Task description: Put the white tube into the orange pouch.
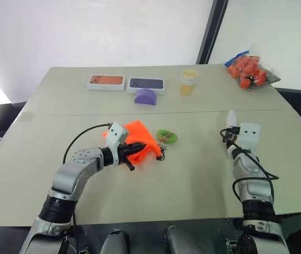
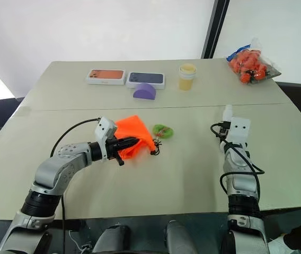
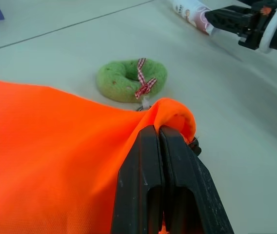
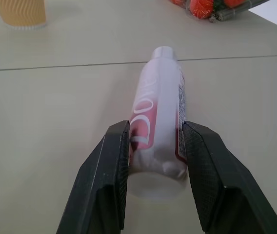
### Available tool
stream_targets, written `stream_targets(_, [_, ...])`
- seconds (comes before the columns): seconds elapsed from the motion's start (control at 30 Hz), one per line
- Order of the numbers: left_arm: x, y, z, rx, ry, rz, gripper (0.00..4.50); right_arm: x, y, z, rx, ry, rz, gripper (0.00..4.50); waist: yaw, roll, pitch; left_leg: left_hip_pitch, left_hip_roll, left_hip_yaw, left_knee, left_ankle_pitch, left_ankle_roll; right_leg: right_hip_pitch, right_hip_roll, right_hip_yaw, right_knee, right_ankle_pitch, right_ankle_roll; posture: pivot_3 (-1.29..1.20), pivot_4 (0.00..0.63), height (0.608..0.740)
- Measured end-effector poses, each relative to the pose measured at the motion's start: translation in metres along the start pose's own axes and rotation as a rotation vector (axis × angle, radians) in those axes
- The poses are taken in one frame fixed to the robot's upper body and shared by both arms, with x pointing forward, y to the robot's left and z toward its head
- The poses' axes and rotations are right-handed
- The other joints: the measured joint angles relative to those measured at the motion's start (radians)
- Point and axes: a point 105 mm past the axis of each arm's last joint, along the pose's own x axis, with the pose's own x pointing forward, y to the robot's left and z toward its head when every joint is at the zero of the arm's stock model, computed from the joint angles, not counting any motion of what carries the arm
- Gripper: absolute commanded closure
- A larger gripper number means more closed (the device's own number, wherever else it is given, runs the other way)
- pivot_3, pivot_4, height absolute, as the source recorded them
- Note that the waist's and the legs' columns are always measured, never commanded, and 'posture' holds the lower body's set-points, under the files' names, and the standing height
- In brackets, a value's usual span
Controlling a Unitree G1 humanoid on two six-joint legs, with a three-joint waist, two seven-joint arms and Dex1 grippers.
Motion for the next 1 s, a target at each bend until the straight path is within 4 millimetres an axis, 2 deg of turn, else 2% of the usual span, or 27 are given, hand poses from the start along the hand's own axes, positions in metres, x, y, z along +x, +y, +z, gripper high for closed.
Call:
stream_targets(0.23, [0.002, -0.001, -0.001, -0.004, 0.003, -0.006, 4.5, -0.007, 0.0, -0.004, -0.002, 0.01, 0.017, 2.77, -0.008, 0.0, 0.0, 0.0, 0.0, 0.0, 0.0, 0.0, 0.0, 0.0, 0.0, 0.0, 0.0, 0.0, 0.0, 0.0, 0.15, 0.723])
stream_targets(0.33, [0.003, -0.001, 0.0, -0.001, -0.002, -0.008, 4.5, -0.006, 0.0, -0.004, 0.006, 0.013, 0.017, 1.9, -0.008, 0.0, 0.0, 0.0, 0.0, 0.0, 0.0, 0.0, 0.0, 0.0, 0.0, 0.0, 0.0, 0.0, 0.0, 0.0, 0.15, 0.723])
stream_targets(0.4, [0.003, -0.001, 0.0, -0.002, -0.003, -0.009, 4.5, -0.004, 0.0, -0.005, 0.01, 0.02, 0.015, 1.02, -0.008, 0.0, 0.0, 0.0, 0.0, 0.0, 0.0, 0.0, 0.0, 0.0, 0.0, 0.0, 0.0, 0.0, 0.0, 0.0, 0.15, 0.723])
stream_targets(0.73, [0.004, -0.001, 0.0, -0.007, -0.008, -0.004, 4.5, 0.013, 0.003, -0.015, 0.037, 0.069, 0.039, 1.02, -0.008, 0.0, 0.0, 0.0, 0.0, 0.0, 0.0, 0.0, 0.0, 0.0, 0.0, 0.0, 0.0, 0.0, 0.0, 0.0, 0.15, 0.723])
stream_targets(0.83, [0.004, -0.001, 0.0, -0.007, -0.008, 0.004, 4.5, 0.015, 0.003, -0.015, 0.045, 0.063, 0.046, 1.84, -0.008, 0.0, 0.0, 0.0, 0.0, 0.0, 0.0, 0.0, 0.0, 0.0, 0.0, 0.0, 0.0, 0.0, 0.0, 0.0, 0.15, 0.723])
stream_targets(0.93, [0.004, 0.0, 0.0, -0.008, -0.009, 0.008, 4.5, 0.016, 0.003, -0.013, 0.044, 0.058, 0.051, 3.17, -0.008, 0.0, 0.0, 0.0, 0.0, 0.0, 0.0, 0.0, 0.0, 0.0, 0.0, 0.0, 0.0, 0.0, 0.0, 0.0, 0.15, 0.723])
stream_targets(1.0, [0.004, 0.0, 0.0, -0.008, -0.009, 0.012, 4.5, 0.016, 0.003, -0.013, 0.043, 0.057, 0.051, 3.17, -0.008, 0.0, 0.0, 0.0, 0.0, 0.0, 0.0, 0.0, 0.0, 0.0, 0.0, 0.0, 0.0, 0.0, 0.0, 0.0, 0.15, 0.723])
